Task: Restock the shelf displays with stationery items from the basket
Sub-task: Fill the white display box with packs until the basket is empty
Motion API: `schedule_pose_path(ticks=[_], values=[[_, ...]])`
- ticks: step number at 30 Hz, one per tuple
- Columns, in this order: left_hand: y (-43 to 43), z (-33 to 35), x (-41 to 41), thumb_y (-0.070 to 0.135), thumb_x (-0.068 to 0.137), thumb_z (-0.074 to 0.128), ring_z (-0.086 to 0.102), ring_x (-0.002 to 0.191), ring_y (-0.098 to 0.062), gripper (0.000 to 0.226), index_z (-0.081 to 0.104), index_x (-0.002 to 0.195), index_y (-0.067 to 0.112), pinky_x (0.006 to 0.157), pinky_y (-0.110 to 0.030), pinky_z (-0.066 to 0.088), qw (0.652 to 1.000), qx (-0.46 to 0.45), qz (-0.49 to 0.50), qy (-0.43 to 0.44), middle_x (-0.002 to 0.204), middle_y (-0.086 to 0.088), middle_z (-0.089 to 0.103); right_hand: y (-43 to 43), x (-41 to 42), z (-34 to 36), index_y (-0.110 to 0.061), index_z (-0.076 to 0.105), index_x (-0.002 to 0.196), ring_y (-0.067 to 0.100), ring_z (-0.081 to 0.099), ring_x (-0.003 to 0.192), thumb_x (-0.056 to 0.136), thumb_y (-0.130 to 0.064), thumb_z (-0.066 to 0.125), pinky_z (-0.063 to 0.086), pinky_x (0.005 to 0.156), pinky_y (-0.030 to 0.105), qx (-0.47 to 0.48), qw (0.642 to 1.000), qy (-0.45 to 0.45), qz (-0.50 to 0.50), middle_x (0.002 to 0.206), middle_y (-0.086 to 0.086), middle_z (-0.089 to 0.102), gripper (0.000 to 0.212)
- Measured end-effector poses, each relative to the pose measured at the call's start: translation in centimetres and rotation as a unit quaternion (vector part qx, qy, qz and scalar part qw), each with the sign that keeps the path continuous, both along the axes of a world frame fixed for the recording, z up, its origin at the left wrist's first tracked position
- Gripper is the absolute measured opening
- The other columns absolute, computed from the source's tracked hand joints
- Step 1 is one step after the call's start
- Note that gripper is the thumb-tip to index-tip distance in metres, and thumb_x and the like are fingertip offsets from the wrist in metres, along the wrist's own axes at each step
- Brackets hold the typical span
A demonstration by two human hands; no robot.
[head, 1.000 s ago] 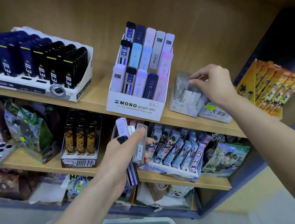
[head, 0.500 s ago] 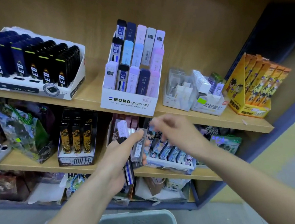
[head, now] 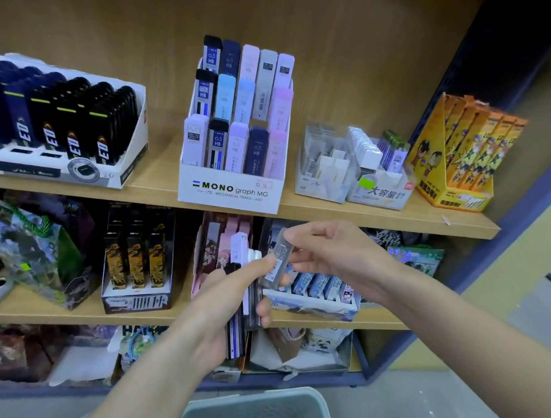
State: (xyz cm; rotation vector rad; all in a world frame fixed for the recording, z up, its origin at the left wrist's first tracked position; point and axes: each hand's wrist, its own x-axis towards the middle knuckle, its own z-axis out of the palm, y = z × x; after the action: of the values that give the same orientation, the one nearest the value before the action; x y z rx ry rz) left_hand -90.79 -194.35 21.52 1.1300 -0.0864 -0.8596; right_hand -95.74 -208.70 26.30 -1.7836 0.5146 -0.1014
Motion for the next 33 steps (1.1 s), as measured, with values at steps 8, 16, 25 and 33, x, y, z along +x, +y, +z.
schedule_pose_path(ticks=[8,16,25,33], values=[[-0.9,-1.5,1.6,0.020,0.092,0.054,0.044,0.032,-0.016,0.024,0.053,0.102,-0.003,0.031,-0.022,0.037,0.992,-0.028,0.012,0.126,0.054,-0.011,0.062,-3.7,-0.2,5.8,-0.011,0.064,0.098,0.007,0.069,0.068,0.092,-0.015,0.059,0.058,0.072,0.023,-0.168,0.958,-0.172,-0.155,0.089,0.003,0.069,0.008],[0.0,-1.0,1.1,0.021,0.090,0.060,0.057,0.041,-0.014,0.024,0.061,0.093,-0.002,0.039,-0.021,0.048,0.997,-0.006,0.043,0.069,0.061,-0.008,0.069,-8.0,4.7,7.8,-0.017,0.056,0.094,0.019,0.065,0.084,0.090,-0.016,0.061,0.055,0.081,0.038,-0.388,0.865,-0.264,-0.177,0.088,-0.003,0.061,0.006],[0.9,-0.5,0.9,0.020,0.085,0.067,0.070,0.060,-0.018,0.027,0.067,0.101,-0.002,0.056,-0.025,0.059,0.998,0.030,0.022,0.044,0.077,-0.016,0.073,-9.6,6.6,8.0,-0.020,0.066,0.090,0.012,0.060,0.081,0.086,-0.015,0.068,0.053,0.081,0.027,-0.468,0.849,-0.216,-0.120,0.085,-0.001,0.065,0.007],[0.9,0.2,0.6,0.014,0.084,0.067,0.072,0.065,-0.022,0.022,0.062,0.101,0.000,0.056,-0.025,0.059,0.998,0.030,0.023,0.051,0.079,-0.021,0.072,-9.7,7.2,7.0,-0.012,0.064,0.098,0.006,0.056,0.073,0.083,-0.017,0.072,0.049,0.070,0.012,-0.511,0.849,-0.125,-0.054,0.084,0.001,0.064,0.017]])
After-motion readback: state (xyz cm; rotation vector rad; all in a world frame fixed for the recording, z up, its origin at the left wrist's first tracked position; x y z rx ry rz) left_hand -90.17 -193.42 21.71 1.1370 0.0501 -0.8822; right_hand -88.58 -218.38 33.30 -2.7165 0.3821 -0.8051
